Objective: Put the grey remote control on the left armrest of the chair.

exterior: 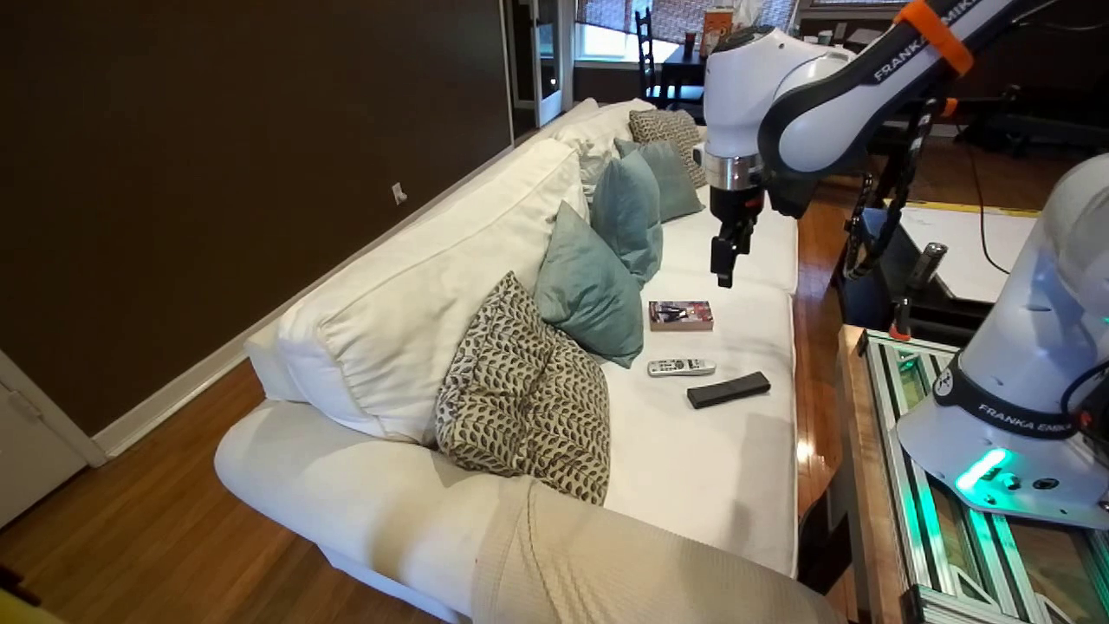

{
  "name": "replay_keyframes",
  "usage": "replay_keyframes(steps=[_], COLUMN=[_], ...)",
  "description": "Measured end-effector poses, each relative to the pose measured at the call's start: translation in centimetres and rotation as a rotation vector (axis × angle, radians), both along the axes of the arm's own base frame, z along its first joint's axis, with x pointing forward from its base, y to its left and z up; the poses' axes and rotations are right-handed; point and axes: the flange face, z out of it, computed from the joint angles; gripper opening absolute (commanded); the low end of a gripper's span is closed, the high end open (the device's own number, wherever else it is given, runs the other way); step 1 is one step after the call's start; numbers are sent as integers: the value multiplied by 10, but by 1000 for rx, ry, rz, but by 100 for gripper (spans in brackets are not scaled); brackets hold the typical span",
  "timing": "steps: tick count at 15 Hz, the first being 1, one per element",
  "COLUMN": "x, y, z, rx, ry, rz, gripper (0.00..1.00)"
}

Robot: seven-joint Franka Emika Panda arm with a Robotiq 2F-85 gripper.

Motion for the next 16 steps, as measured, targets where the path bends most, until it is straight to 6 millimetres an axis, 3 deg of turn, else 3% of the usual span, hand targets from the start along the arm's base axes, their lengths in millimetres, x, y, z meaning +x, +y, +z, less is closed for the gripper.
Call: replay_keyframes(steps=[3, 7, 12, 16], x=[12, 28, 36, 41], y=[-41, -78, -113, -118], z=[-27, -68, -126, -142], rx=[-47, -44, -10, -5], ry=[-55, -100, -24, -4], rz=[48, 60, 8, -8], gripper=[100, 100, 100, 100])
